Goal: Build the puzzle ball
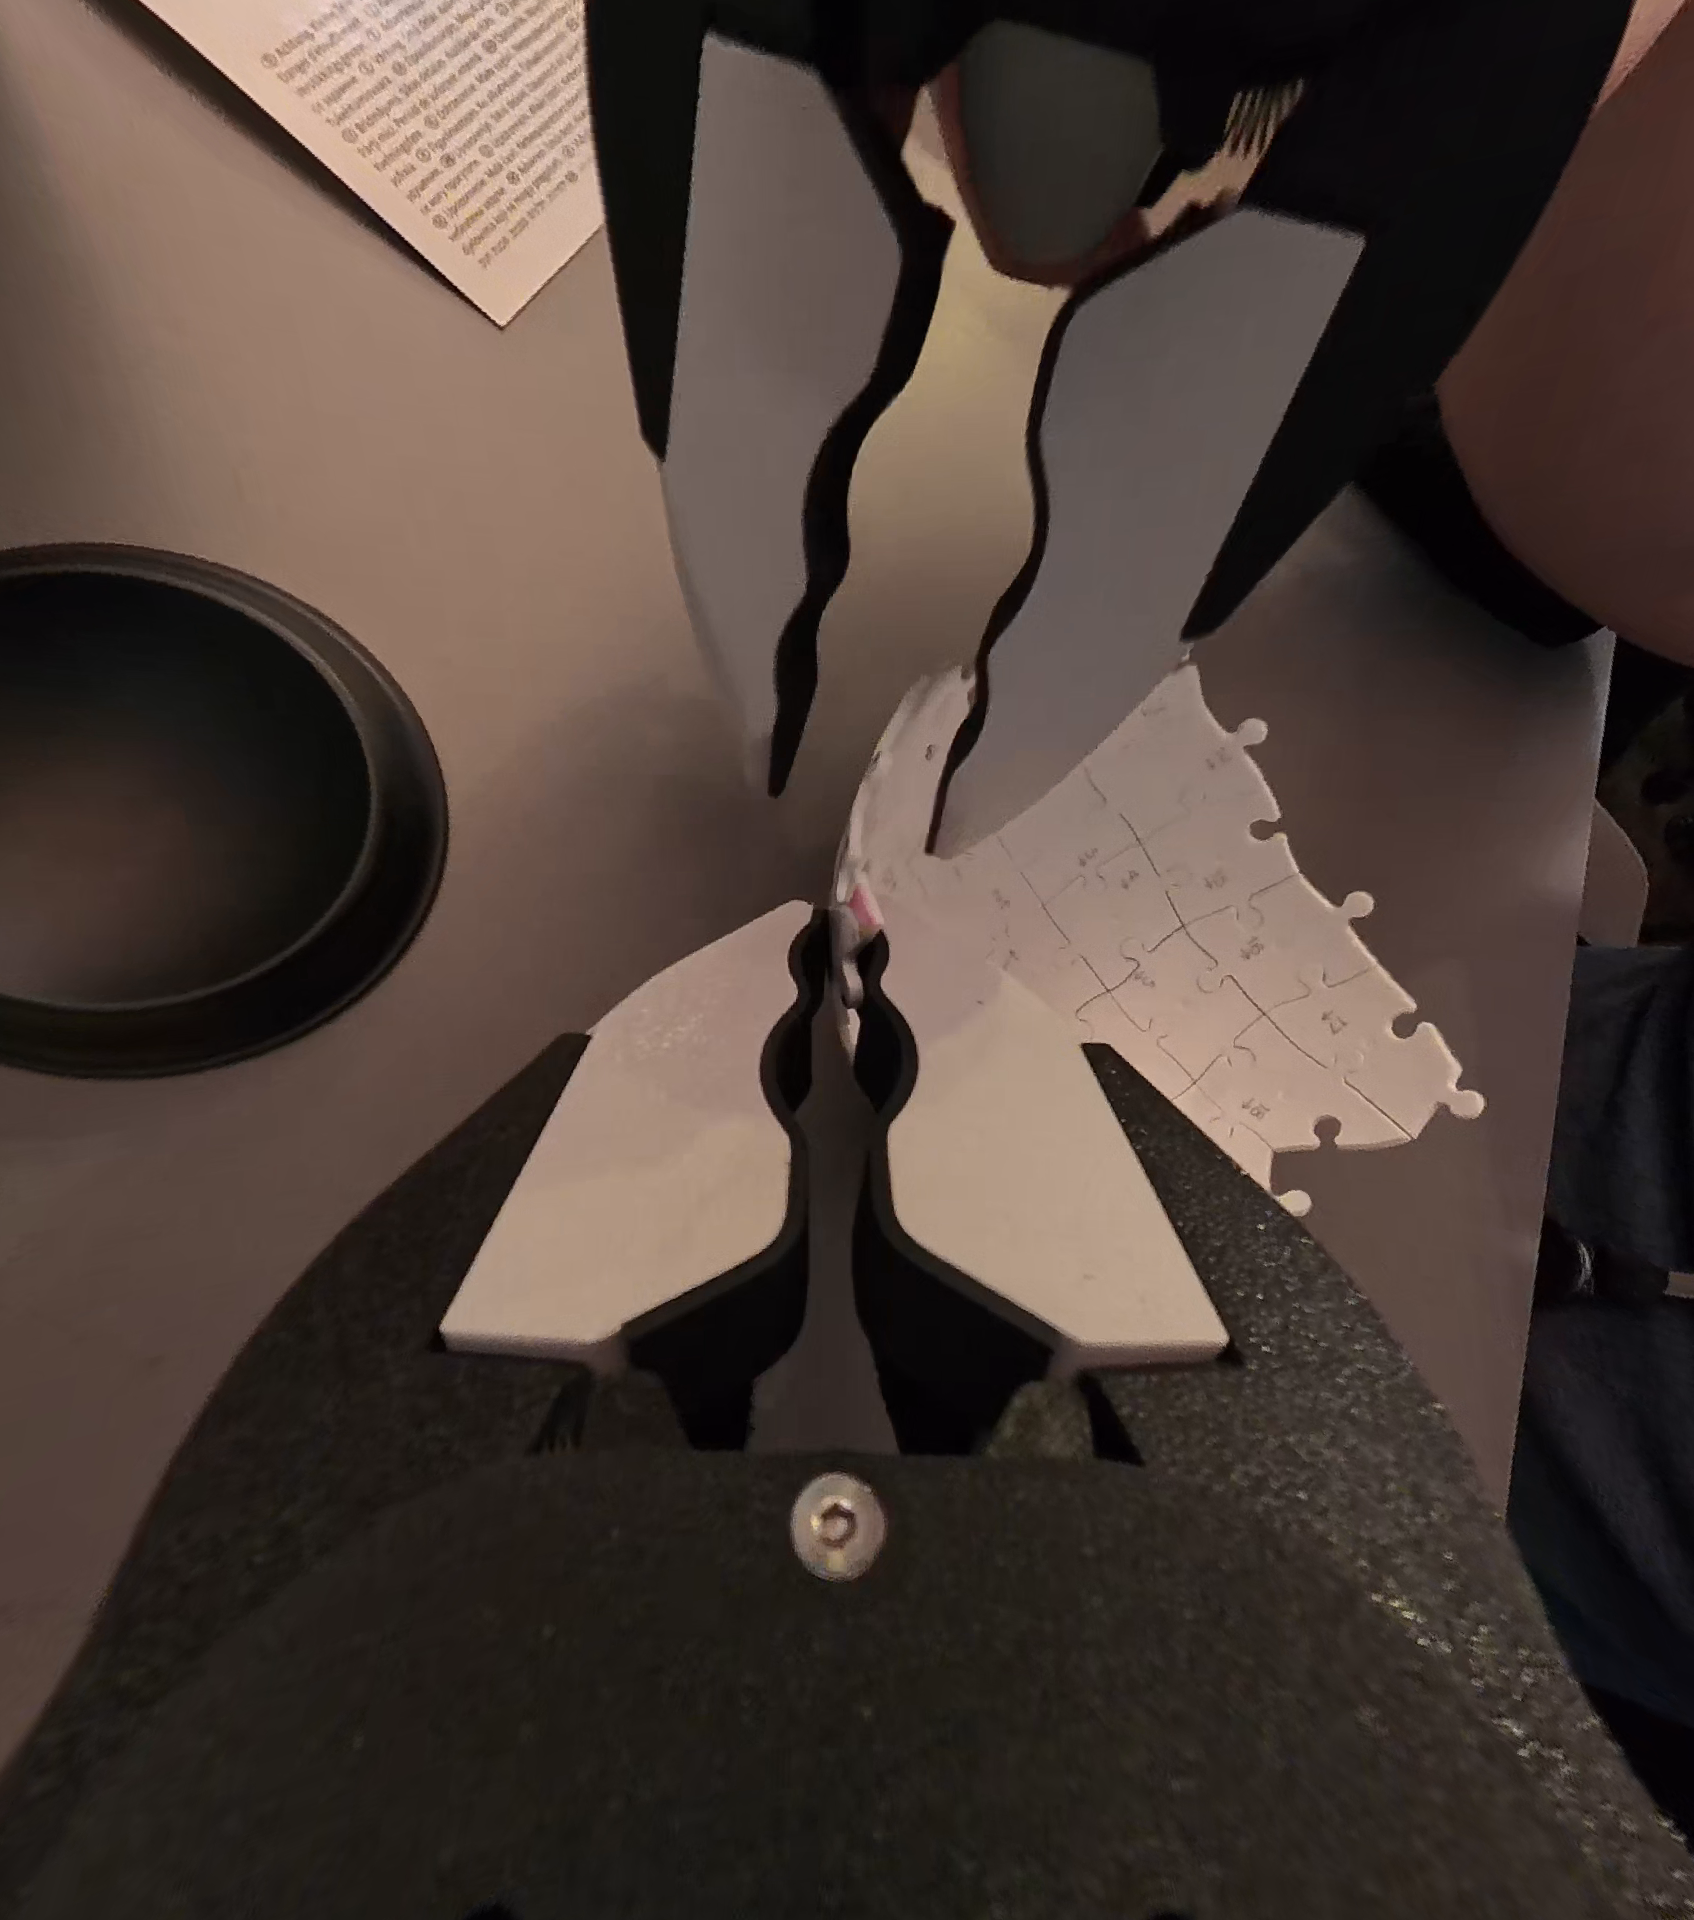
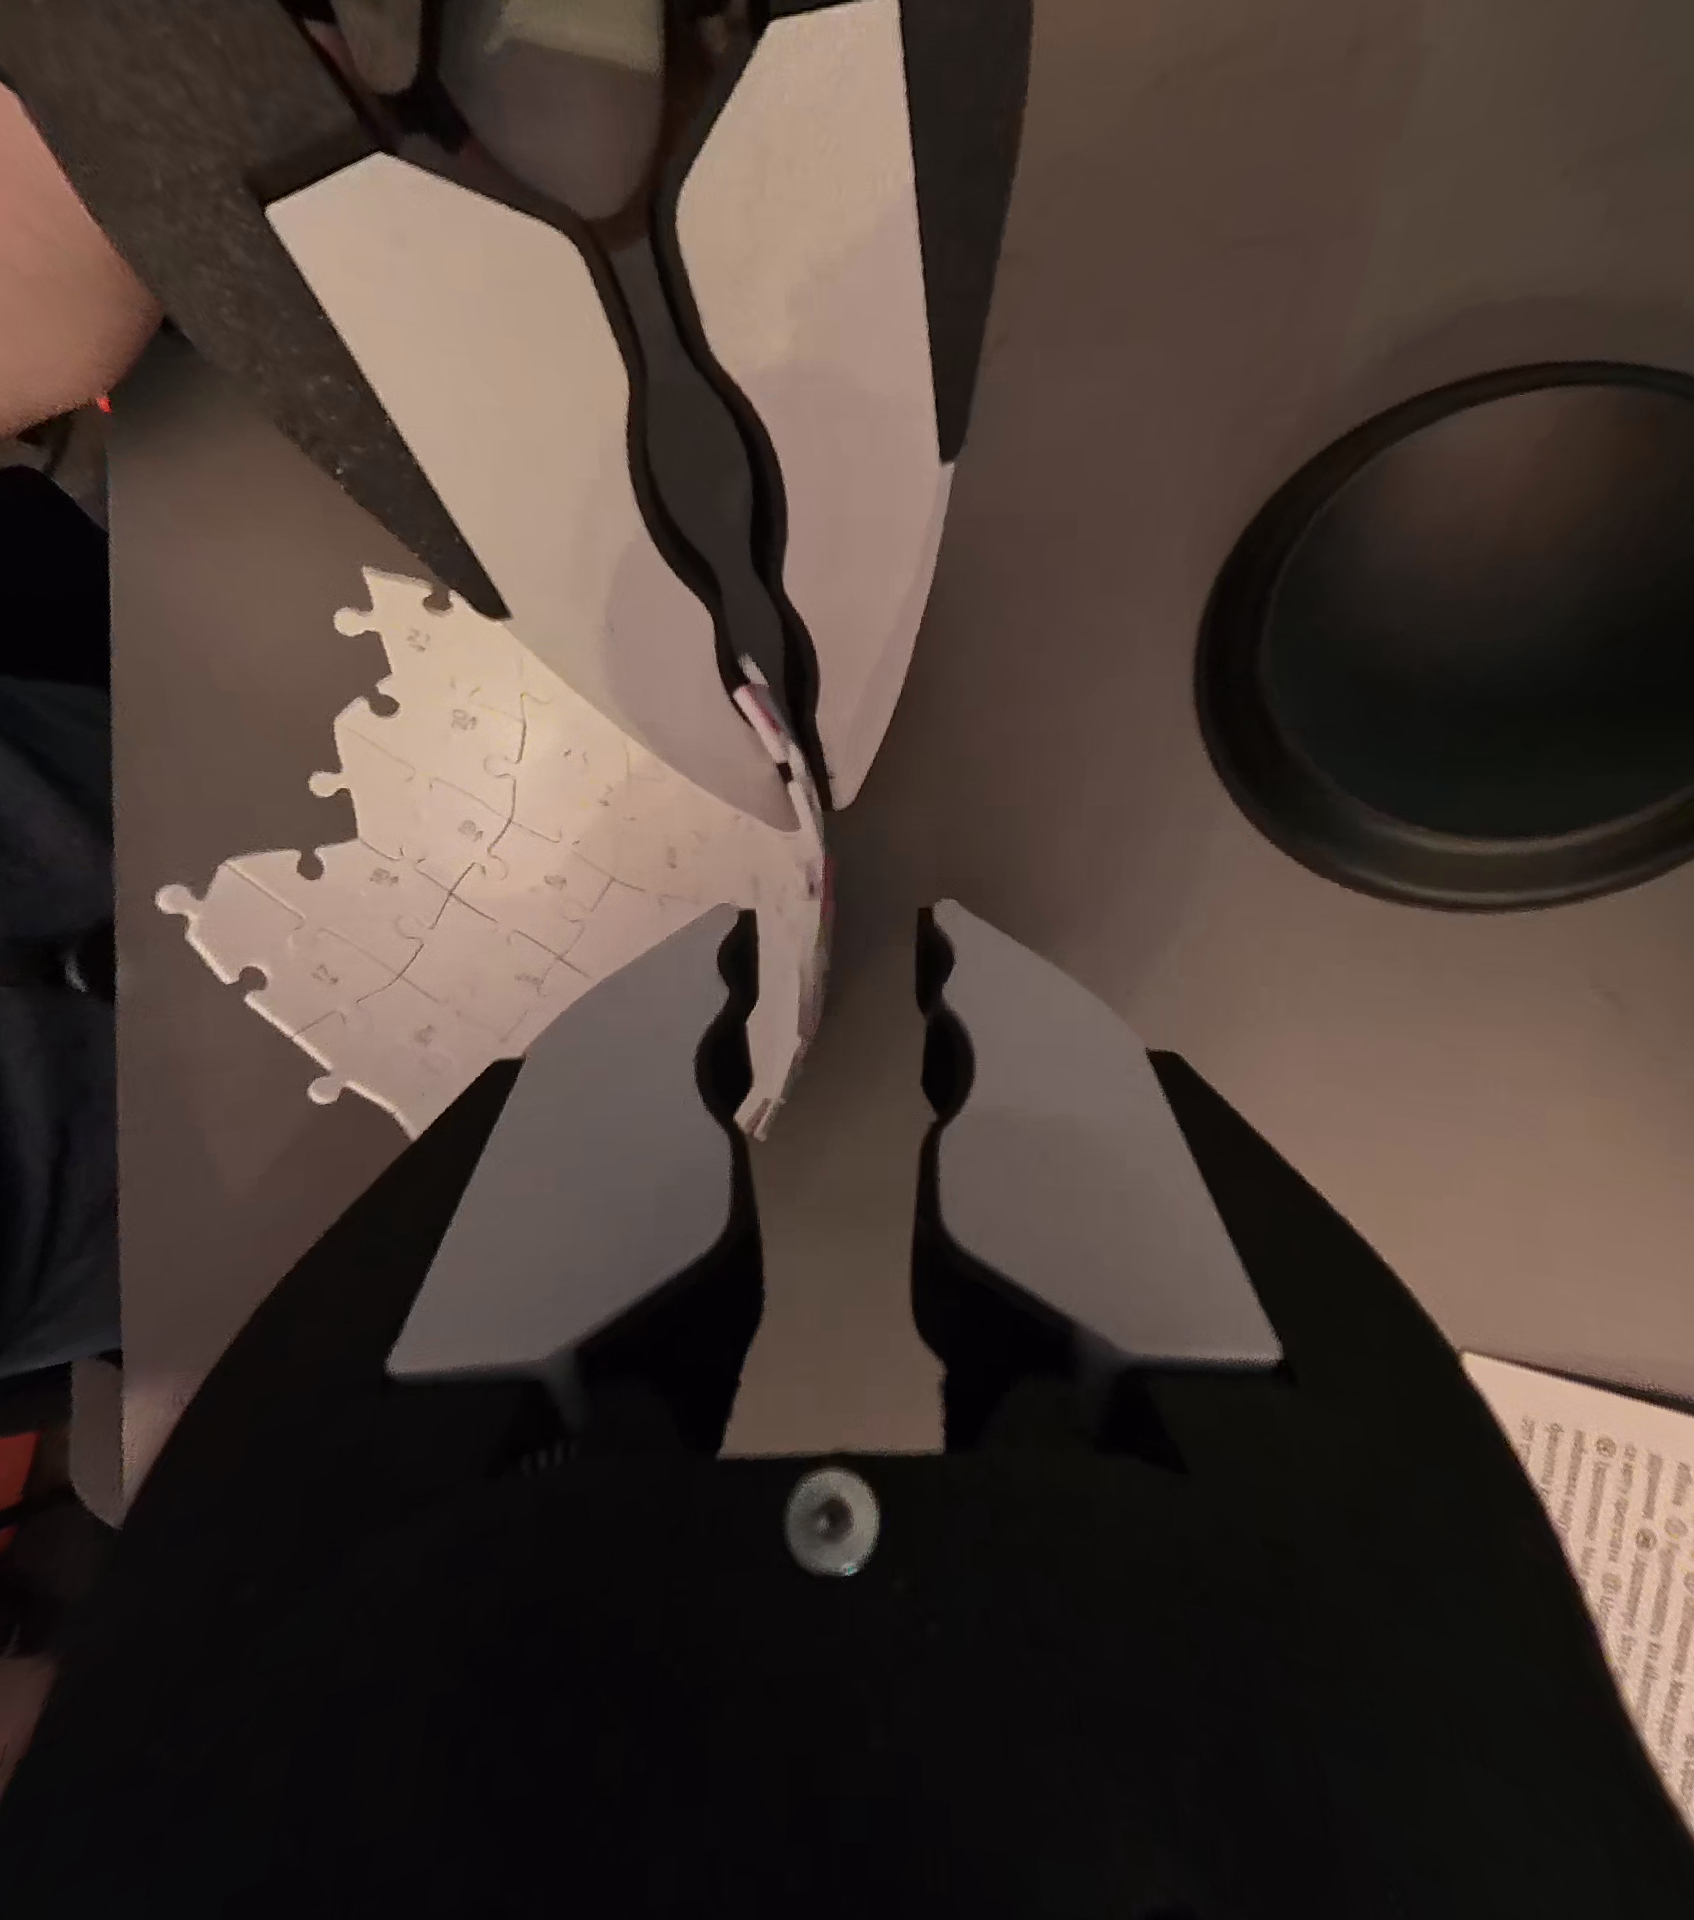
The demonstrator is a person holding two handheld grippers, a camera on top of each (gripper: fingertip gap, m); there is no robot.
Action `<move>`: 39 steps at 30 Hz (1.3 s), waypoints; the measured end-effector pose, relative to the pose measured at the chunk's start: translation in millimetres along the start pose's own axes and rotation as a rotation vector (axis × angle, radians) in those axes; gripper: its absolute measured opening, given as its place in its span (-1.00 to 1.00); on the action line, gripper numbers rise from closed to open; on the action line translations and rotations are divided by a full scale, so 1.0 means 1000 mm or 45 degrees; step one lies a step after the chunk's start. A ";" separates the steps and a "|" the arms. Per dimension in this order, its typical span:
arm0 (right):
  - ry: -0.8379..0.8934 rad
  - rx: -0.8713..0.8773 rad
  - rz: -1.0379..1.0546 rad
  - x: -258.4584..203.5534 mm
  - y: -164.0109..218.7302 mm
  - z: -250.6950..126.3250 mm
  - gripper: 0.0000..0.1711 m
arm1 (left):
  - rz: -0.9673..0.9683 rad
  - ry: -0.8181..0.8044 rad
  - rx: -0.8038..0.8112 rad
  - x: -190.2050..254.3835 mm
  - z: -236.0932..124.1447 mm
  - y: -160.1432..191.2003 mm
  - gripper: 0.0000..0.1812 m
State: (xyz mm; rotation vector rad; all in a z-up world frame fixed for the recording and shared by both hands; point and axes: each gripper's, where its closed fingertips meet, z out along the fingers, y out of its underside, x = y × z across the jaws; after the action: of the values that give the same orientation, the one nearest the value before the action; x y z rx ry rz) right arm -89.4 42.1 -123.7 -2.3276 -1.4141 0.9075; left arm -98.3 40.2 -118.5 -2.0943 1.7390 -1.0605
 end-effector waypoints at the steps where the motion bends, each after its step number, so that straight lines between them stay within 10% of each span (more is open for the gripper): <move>1: 0.009 -0.018 -0.008 0.000 0.001 0.002 -0.67 | -0.003 0.000 0.000 0.000 0.000 0.000 -0.97; 23: -0.071 -0.090 0.000 -0.008 0.008 0.015 -0.93 | 0.001 -0.003 -0.018 0.003 0.002 0.002 -0.97; 26: 0.014 -0.057 -0.019 -0.001 0.007 0.002 -0.55 | -0.011 -0.020 -0.011 0.001 0.000 0.002 -0.97; 39: -0.158 -0.044 0.179 -0.008 0.018 -0.003 -0.93 | -0.037 -0.074 -0.039 -0.002 -0.004 0.005 -0.97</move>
State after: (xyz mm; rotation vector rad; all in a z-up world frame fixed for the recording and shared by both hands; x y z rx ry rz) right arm -77.5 26.3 -127.9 -2.4603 -1.3346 1.0921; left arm -105.0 42.1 -119.2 -2.1522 1.7135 -0.9770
